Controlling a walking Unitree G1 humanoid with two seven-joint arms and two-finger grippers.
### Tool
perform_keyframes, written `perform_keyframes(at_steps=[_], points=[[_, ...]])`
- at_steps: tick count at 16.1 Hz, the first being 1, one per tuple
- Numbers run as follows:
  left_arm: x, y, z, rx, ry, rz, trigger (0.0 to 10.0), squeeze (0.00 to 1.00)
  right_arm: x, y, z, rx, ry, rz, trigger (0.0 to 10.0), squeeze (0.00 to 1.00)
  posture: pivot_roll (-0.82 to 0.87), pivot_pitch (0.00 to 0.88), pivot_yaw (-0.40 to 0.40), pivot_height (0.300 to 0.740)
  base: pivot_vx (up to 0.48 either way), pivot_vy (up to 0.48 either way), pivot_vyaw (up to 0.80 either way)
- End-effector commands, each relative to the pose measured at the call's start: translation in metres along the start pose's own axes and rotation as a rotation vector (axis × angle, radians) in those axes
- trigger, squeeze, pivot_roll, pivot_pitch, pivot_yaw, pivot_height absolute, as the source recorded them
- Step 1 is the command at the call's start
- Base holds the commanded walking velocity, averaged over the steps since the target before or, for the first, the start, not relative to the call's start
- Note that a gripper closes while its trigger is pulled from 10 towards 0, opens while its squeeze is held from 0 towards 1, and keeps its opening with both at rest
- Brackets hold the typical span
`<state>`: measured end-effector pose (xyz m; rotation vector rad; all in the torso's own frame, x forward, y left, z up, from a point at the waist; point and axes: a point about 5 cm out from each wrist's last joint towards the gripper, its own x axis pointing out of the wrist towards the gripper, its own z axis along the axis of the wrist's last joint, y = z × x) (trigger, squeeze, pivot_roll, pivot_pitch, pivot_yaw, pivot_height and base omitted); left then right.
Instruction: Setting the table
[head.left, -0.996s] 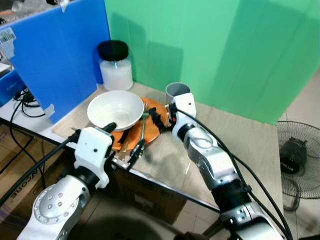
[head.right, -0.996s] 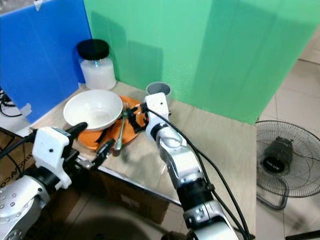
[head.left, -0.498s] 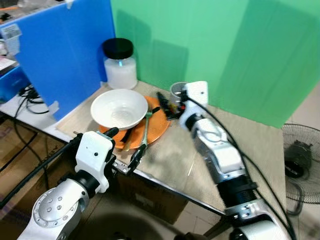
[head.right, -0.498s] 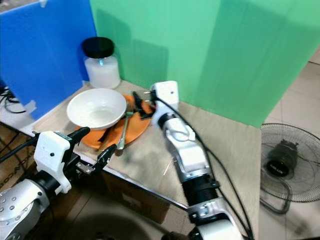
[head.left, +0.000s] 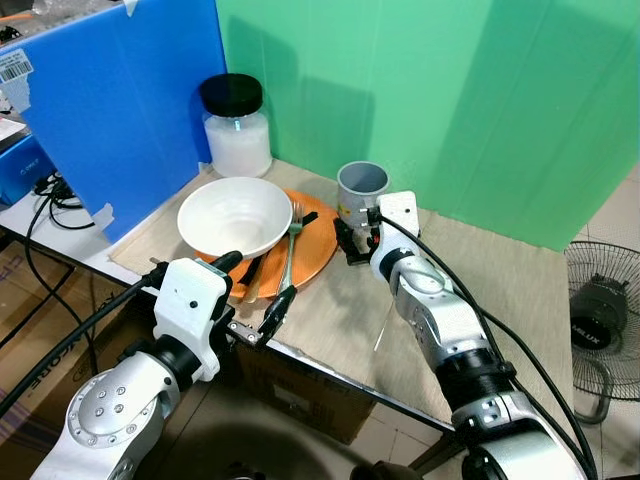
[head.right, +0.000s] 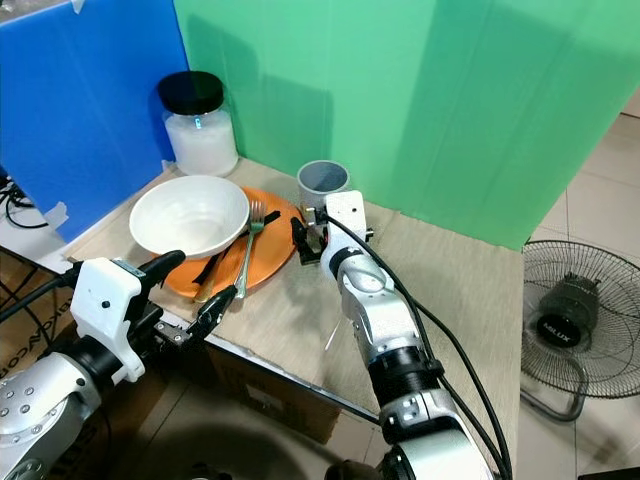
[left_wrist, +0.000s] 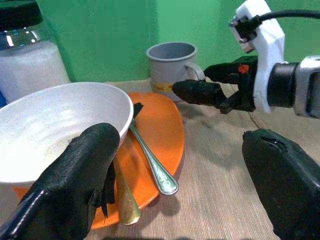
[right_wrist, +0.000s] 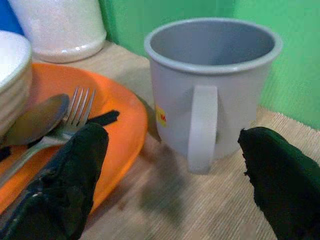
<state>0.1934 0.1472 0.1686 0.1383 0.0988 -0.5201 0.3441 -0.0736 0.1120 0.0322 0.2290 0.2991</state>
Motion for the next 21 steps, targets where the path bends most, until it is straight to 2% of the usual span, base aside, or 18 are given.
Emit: perform_keyframes(at_steps=[1, 8, 10, 21], points=[[0.001, -0.002, 0.000, 0.002, 0.002, -0.017, 10.0, 0.00, 0.004, 0.001, 0.004, 0.012, -0.008, -0.009, 0.0, 0.00, -0.01, 0.063, -0.002, 0.740, 0.000, 0.000, 0.00], [0.000, -0.002, 0.000, 0.001, 0.004, -0.017, 10.0, 0.00, 0.009, 0.000, 0.005, 0.033, -0.004, -0.057, 0.0, 0.00, -0.01, 0.064, -0.003, 0.740, 0.000, 0.000, 0.00], [0.000, -0.002, 0.000, 0.000, 0.005, -0.019, 10.0, 0.00, 0.010, -0.005, 0.004, 0.032, -0.003, -0.088, 0.0, 0.00, -0.01, 0.066, 0.000, 0.740, 0.000, 0.000, 0.00], [0.000, -0.003, -0.001, -0.003, 0.010, -0.029, 10.0, 0.00, 0.012, -0.010, 0.002, 0.036, -0.007, -0.106, 0.0, 0.00, -0.01, 0.069, 0.002, 0.740, 0.000, 0.000, 0.00]])
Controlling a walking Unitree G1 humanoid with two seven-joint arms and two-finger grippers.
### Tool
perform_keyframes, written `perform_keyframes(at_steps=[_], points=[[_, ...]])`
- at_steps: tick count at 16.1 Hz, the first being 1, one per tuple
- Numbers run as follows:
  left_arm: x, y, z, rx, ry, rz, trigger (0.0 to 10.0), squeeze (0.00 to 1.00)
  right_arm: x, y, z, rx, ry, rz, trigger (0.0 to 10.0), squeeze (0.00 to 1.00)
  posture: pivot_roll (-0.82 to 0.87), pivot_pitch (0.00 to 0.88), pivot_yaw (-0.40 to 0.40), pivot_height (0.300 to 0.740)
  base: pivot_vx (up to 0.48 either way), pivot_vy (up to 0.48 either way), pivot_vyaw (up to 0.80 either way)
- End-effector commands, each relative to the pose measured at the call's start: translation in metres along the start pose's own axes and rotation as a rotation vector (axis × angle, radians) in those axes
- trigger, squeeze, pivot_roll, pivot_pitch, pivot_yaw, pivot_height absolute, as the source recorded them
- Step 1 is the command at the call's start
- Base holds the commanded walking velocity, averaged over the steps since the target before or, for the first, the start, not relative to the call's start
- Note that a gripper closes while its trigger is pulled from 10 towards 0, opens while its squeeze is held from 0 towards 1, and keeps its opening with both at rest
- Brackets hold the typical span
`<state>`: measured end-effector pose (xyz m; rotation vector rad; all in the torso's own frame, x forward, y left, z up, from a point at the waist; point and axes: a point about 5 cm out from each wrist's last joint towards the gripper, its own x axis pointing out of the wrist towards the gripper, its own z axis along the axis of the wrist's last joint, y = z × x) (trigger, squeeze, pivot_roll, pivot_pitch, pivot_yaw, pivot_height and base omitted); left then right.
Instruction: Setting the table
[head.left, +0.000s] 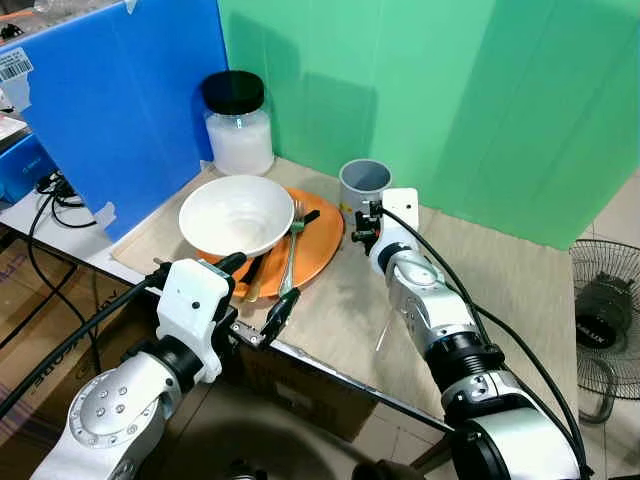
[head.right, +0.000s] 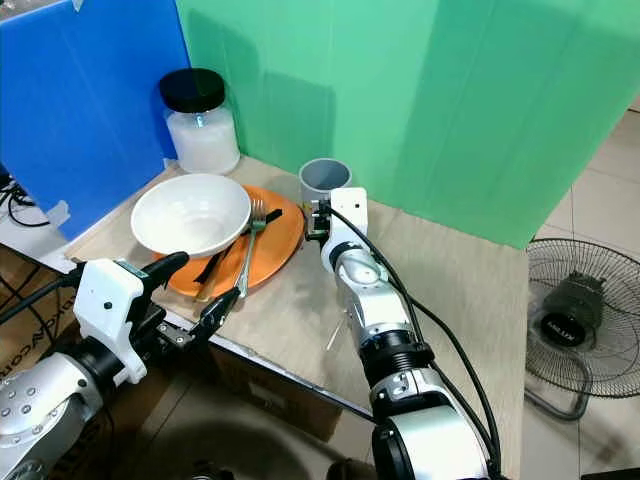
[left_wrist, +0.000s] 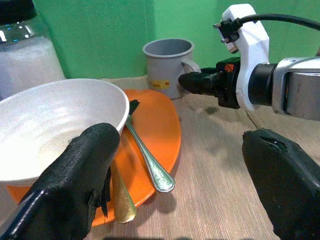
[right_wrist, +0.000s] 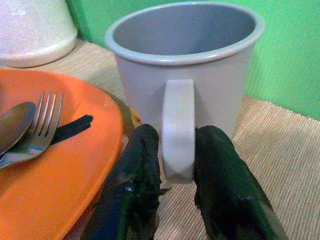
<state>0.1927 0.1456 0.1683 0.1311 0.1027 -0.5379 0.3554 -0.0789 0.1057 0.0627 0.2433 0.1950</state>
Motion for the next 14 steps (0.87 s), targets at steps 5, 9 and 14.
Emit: perform_keyframes(at_steps=[5, 9, 14], points=[[0.000, 0.000, -0.001, 0.007, 0.007, -0.010, 10.0, 0.00, 0.002, -0.001, 0.006, 0.009, -0.021, -0.007, 0.0, 0.00, -0.01, 0.063, 0.005, 0.740, 0.000, 0.000, 0.00], [0.001, 0.000, -0.001, 0.009, 0.003, -0.013, 10.0, 0.00, -0.007, -0.006, 0.023, 0.090, -0.122, 0.045, 0.0, 0.00, -0.01, 0.050, 0.011, 0.740, 0.000, 0.000, 0.00], [0.006, -0.008, -0.002, 0.001, -0.012, 0.001, 10.0, 0.00, -0.059, -0.020, 0.055, 0.050, -0.309, 0.114, 0.0, 0.00, -0.04, 0.029, 0.021, 0.740, 0.000, 0.000, 0.00]])
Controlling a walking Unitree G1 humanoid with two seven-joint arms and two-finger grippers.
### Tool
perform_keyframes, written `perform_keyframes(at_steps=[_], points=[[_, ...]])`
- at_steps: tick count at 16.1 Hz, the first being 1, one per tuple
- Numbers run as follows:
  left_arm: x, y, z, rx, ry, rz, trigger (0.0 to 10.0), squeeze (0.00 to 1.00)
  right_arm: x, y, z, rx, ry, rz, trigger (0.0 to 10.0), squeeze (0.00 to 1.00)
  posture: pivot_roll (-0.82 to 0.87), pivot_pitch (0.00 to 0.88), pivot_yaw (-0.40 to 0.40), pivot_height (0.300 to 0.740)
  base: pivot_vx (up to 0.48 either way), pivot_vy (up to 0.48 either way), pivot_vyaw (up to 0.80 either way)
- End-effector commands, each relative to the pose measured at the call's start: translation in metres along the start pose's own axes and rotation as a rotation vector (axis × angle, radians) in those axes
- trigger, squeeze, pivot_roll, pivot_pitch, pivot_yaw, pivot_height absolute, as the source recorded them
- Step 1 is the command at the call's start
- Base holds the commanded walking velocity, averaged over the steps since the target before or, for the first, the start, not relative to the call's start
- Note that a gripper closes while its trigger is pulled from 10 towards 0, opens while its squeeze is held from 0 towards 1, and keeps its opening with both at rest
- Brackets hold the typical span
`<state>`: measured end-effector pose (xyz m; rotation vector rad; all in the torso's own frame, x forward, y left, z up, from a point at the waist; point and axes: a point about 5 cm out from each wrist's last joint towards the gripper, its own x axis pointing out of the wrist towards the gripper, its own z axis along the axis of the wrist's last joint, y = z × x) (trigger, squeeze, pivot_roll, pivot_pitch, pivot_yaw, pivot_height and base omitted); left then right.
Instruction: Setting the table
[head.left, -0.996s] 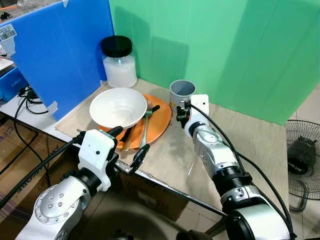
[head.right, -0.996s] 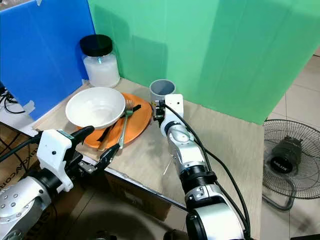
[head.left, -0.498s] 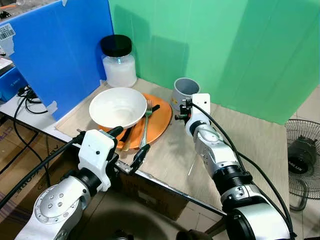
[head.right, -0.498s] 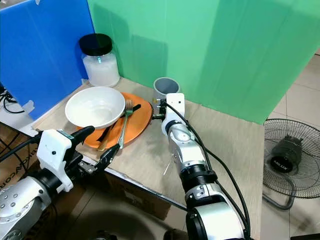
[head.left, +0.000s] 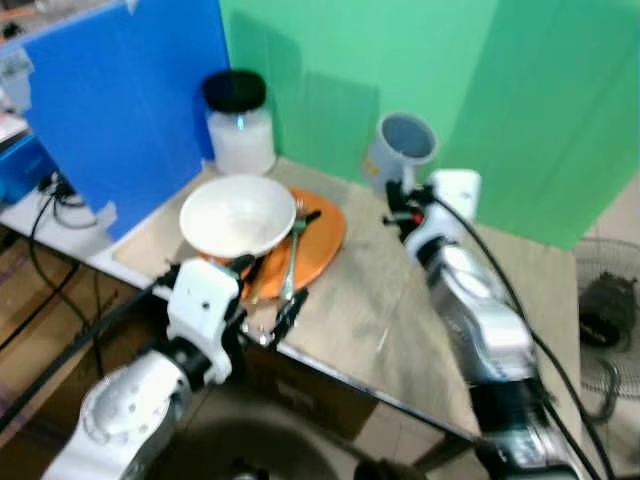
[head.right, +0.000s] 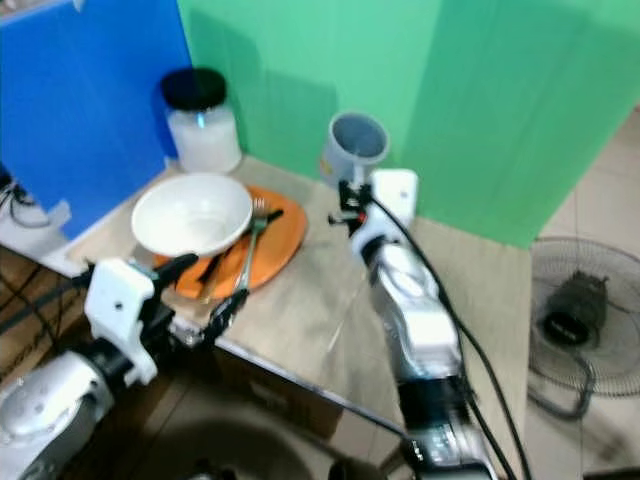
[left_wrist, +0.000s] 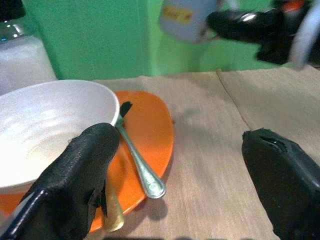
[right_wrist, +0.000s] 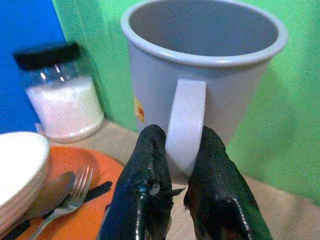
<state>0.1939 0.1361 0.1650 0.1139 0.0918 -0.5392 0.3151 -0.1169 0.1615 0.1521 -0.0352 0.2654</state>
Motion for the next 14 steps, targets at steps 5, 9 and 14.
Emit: perform_keyframes(at_steps=[5, 9, 14], points=[[0.006, 0.004, -0.008, -0.009, -0.015, 0.261, 10.0, 0.00, -0.067, -0.018, 0.011, -0.062, -0.008, -0.021, 10.0, 0.00, -0.07, 0.012, 0.024, 0.740, 0.000, 0.000, -0.44], [0.009, 0.005, -0.010, 0.023, -0.013, 0.324, 10.0, 0.00, -0.080, -0.025, 0.020, -0.134, 0.005, -0.083, 10.0, 0.00, -0.08, 0.000, 0.030, 0.740, 0.000, 0.000, -0.80], [-0.004, 0.039, -0.012, 0.121, 0.003, 0.524, 10.0, 0.00, -0.068, -0.034, 0.019, -0.116, 0.041, -0.102, 10.0, 0.00, -0.08, 0.001, 0.011, 0.740, 0.000, 0.000, -0.80]])
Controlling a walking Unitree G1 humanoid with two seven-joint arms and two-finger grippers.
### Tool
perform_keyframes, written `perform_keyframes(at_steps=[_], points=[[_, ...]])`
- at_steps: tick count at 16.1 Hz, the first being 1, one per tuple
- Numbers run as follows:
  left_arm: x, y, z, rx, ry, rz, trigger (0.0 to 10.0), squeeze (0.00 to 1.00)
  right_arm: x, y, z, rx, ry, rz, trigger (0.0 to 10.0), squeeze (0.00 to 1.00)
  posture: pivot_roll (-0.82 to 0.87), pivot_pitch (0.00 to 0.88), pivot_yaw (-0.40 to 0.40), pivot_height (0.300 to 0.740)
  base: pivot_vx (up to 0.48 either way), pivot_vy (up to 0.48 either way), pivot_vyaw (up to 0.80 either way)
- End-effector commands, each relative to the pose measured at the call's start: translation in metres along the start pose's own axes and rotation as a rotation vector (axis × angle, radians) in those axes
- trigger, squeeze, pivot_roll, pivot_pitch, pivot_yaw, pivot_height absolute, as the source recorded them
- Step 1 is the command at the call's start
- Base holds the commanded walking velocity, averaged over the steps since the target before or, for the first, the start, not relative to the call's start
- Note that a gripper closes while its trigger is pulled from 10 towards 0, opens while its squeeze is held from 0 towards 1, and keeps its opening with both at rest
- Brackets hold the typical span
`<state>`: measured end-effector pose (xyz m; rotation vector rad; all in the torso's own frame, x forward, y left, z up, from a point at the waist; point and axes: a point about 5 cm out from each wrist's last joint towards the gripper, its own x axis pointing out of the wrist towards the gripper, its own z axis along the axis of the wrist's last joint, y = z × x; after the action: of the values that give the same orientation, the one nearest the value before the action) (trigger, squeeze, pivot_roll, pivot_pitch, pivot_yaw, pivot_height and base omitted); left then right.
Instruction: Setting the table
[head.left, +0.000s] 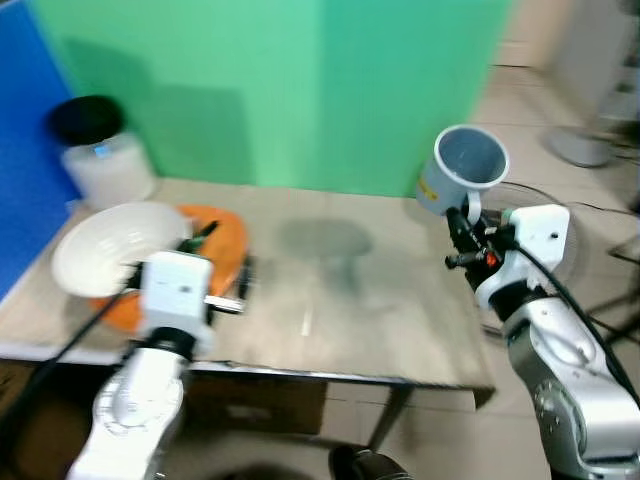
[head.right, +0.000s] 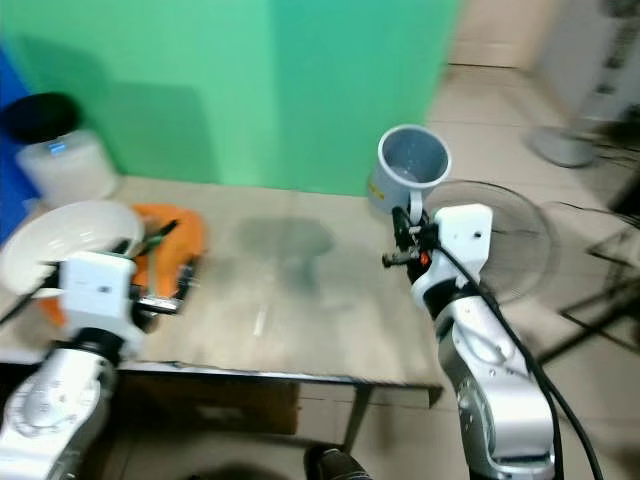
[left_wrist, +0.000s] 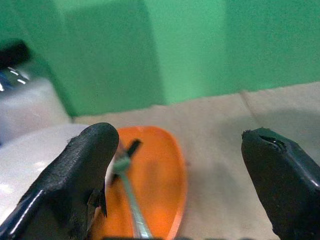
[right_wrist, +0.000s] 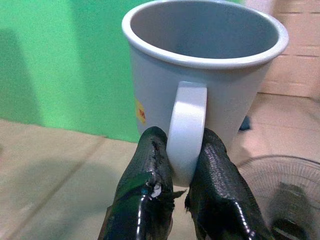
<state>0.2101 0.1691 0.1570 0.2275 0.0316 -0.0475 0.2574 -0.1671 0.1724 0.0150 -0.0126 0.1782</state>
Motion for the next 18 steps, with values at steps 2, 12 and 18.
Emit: perform_keyframes(at_steps=[2, 12, 18], points=[[-0.004, 0.014, -0.004, 0.037, 0.016, 0.058, 10.0, 0.00, 0.003, -0.007, -0.004, 0.033, 0.031, -0.027, 10.0, 0.00, -0.07, 0.003, 0.002, 0.740, 0.000, 0.000, -0.80], [-0.003, 0.009, -0.005, 0.008, 0.017, 0.072, 10.0, 0.00, -0.001, -0.002, -0.018, 0.009, 0.145, -0.008, 10.0, 0.00, -0.07, 0.021, 0.015, 0.740, 0.000, 0.000, -0.80], [0.001, 0.006, -0.002, 0.005, 0.000, 0.058, 10.0, 0.00, -0.006, -0.018, -0.022, -0.006, 0.164, -0.161, 10.0, 0.00, -0.07, 0.026, 0.021, 0.740, 0.000, 0.000, -0.80]])
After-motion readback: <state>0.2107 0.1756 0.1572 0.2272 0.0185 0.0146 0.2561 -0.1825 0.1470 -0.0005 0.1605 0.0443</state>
